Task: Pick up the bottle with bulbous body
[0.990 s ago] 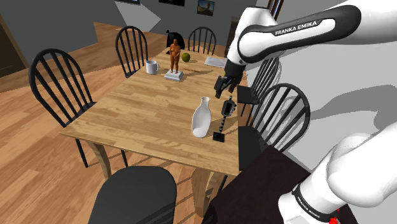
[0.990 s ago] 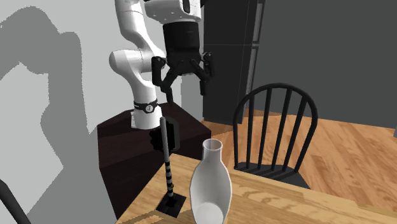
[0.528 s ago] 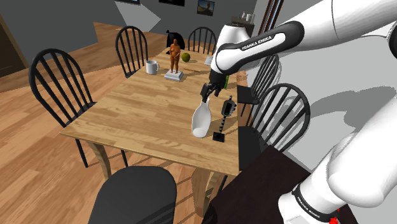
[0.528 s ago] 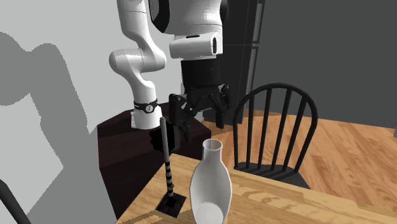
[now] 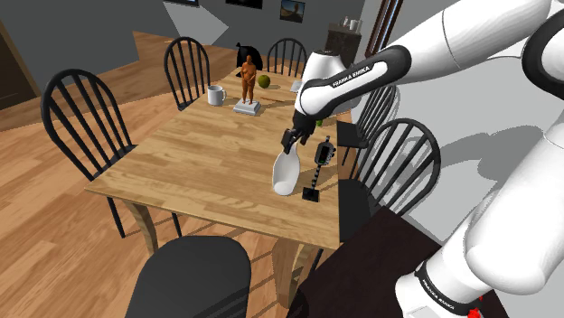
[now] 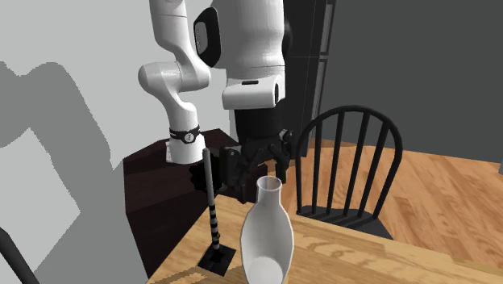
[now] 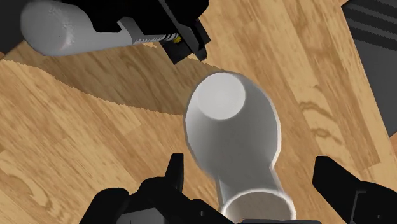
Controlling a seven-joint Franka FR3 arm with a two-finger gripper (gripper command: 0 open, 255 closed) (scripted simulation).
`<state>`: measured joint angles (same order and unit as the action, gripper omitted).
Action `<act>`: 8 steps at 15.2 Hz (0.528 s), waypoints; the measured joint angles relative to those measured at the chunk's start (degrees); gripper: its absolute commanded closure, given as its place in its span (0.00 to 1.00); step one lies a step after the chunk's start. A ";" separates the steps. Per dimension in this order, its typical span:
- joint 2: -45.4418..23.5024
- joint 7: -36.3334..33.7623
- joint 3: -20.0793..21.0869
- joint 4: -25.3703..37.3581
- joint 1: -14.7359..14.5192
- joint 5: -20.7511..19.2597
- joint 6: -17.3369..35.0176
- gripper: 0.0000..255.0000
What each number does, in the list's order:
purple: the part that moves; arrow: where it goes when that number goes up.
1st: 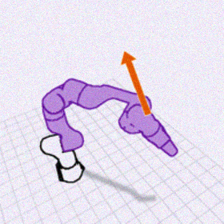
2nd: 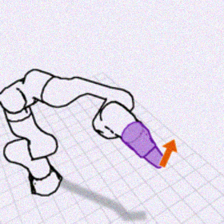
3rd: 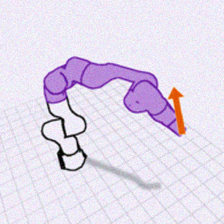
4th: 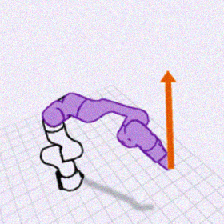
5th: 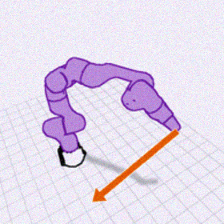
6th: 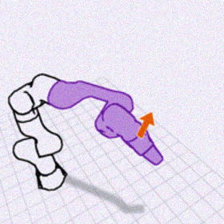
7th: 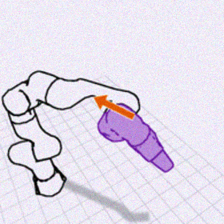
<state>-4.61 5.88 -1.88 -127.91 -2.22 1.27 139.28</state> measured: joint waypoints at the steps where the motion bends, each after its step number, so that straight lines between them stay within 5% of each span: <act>1: -0.31 -0.10 0.04 -0.25 -0.05 0.00 0.55 0.00; 2: -0.46 -0.13 0.06 -0.38 -0.08 0.01 0.84 1.00; 8: -0.54 -0.15 0.08 -0.49 -0.09 0.02 1.13 1.00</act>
<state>-5.15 5.73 -1.80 -128.41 -2.32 1.29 140.41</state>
